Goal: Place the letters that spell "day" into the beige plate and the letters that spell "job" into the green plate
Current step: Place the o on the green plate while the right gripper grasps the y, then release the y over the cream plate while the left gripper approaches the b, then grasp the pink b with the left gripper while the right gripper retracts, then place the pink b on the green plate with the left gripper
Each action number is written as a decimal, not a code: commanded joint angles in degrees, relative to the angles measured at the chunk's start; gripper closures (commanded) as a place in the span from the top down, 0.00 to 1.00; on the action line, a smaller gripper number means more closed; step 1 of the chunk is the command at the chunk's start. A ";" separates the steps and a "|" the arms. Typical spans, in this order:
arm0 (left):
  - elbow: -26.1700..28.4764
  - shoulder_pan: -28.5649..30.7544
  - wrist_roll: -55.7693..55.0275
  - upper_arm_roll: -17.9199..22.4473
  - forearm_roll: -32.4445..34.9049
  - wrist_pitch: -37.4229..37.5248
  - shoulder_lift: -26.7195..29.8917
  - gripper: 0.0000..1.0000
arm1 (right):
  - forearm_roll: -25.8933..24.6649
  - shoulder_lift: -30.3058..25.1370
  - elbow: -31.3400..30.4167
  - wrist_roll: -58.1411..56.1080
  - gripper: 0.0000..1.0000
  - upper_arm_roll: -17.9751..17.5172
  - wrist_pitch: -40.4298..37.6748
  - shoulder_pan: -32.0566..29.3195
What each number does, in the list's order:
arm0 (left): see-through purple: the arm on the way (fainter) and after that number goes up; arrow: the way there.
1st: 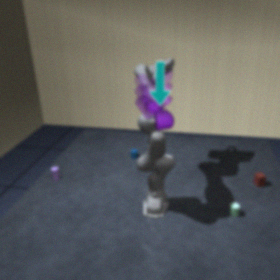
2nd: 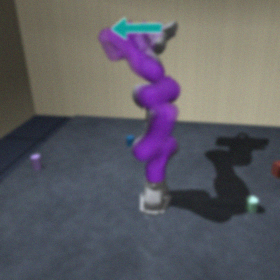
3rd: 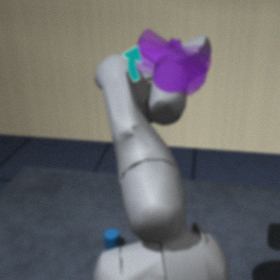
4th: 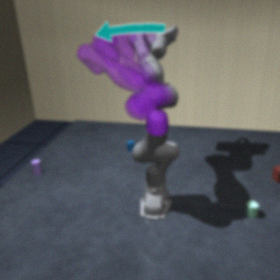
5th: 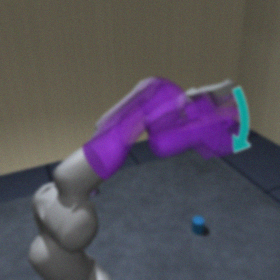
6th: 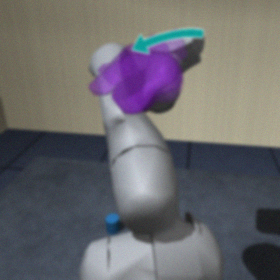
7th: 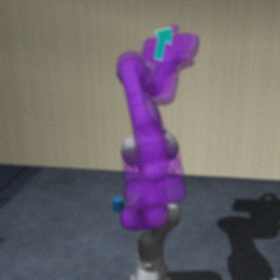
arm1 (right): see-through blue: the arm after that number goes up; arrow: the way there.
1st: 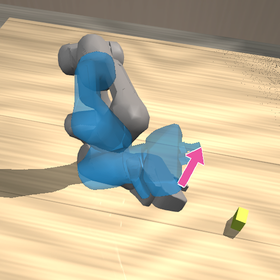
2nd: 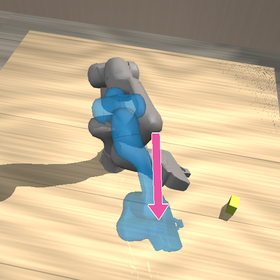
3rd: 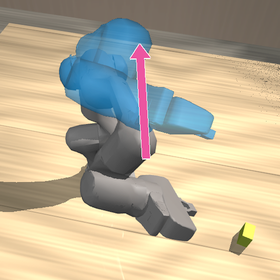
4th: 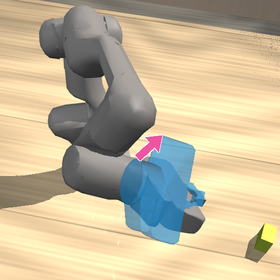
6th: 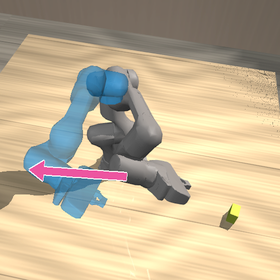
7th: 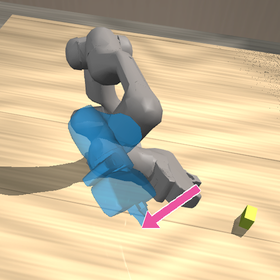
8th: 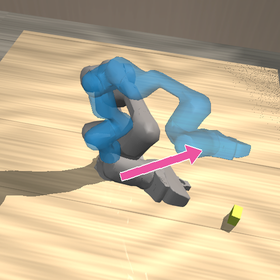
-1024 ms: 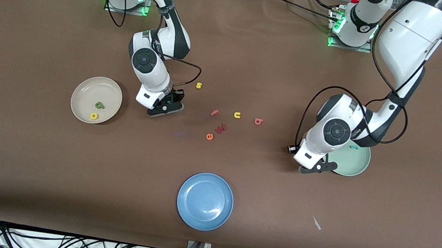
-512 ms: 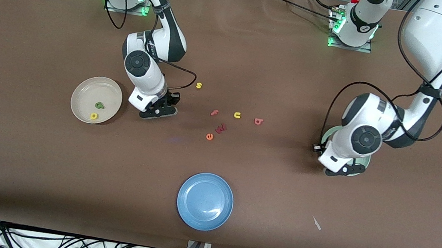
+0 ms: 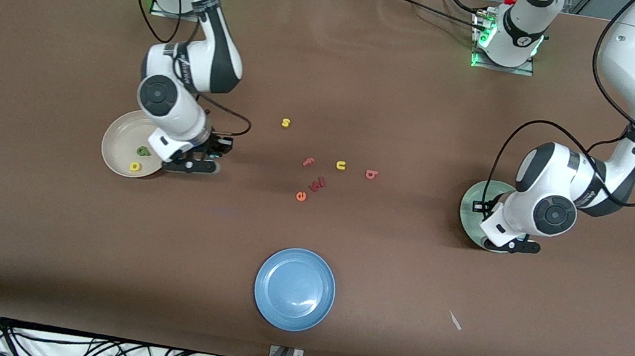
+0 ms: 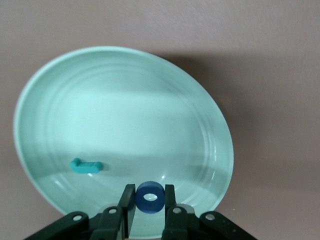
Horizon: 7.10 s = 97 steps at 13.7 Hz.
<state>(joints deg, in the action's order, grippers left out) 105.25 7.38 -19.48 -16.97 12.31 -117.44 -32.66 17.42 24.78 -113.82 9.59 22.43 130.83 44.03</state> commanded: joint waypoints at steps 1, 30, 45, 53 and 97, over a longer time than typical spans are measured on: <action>-0.04 0.09 1.64 -1.23 -0.44 -2.61 -2.49 0.06 | 0.69 -0.96 0.53 3.59 0.00 1.38 -2.42 0.26; -7.34 -11.67 -55.25 -5.80 -8.25 3.56 -0.39 1.00 | -3.43 0.36 25.21 -1.60 1.00 11.41 -43.10 -3.52; -6.11 -23.72 -104.77 -3.87 -5.99 -16.33 -7.07 1.00 | -19.18 -18.71 23.29 -2.21 1.00 -20.50 -42.50 -34.79; -3.29 -24.08 -123.16 -4.04 3.51 -16.85 -7.33 0.85 | -18.65 -21.61 23.56 -5.82 1.00 -19.88 -42.68 -39.02; -2.16 6.25 18.95 -4.48 -2.99 5.57 5.68 0.14 | -18.65 -20.82 23.73 -8.80 1.00 -18.13 -44.26 -39.46</action>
<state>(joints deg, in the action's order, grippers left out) 101.15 12.14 -5.29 -20.60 10.67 -109.07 -26.98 -0.95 4.81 -89.43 1.25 4.52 87.08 4.68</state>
